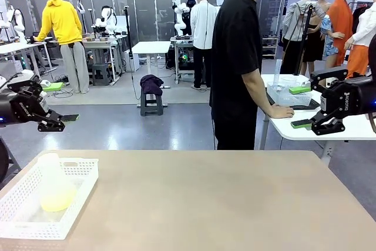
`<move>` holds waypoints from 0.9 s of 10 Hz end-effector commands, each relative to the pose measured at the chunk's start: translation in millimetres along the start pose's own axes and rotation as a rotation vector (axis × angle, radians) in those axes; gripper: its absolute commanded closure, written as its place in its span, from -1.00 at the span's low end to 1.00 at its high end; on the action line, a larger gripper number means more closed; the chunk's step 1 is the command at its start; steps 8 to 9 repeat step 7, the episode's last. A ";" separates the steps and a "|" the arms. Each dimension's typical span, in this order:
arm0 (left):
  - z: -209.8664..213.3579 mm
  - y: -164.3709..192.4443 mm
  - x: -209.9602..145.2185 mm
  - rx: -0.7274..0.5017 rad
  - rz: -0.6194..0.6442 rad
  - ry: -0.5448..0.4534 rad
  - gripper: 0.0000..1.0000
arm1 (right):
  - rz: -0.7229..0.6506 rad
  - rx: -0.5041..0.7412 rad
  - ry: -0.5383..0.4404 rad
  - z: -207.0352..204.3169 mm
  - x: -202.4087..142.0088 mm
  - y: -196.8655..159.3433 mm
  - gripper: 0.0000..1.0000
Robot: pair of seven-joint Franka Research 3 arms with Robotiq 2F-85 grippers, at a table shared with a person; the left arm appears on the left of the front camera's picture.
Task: Prepare the solutions needed for the experiment.
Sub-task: When the human places the Big flask in the center of the table, pick up the Big flask and place it in the left Organizing basket.
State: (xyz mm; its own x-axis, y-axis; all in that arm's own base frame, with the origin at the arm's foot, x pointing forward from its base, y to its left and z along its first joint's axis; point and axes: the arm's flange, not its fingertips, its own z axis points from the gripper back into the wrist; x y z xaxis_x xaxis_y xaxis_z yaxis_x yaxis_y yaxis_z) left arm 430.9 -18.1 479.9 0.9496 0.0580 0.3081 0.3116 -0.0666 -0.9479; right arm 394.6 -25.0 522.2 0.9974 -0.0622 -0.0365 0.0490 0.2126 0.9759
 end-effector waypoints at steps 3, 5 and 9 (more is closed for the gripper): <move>2.4 -2.0 -1.9 0.000 -0.027 -0.016 -1.00 | 0.010 0.015 -0.002 -0.2 -0.9 1.7 -0.74; 2.4 -2.0 -1.9 0.000 -0.027 -0.016 -1.00 | 0.010 0.015 -0.002 -0.2 -0.9 1.7 -0.74; 2.4 -2.0 -1.9 0.000 -0.027 -0.016 -1.00 | 0.010 0.015 -0.002 -0.2 -0.9 1.7 -0.74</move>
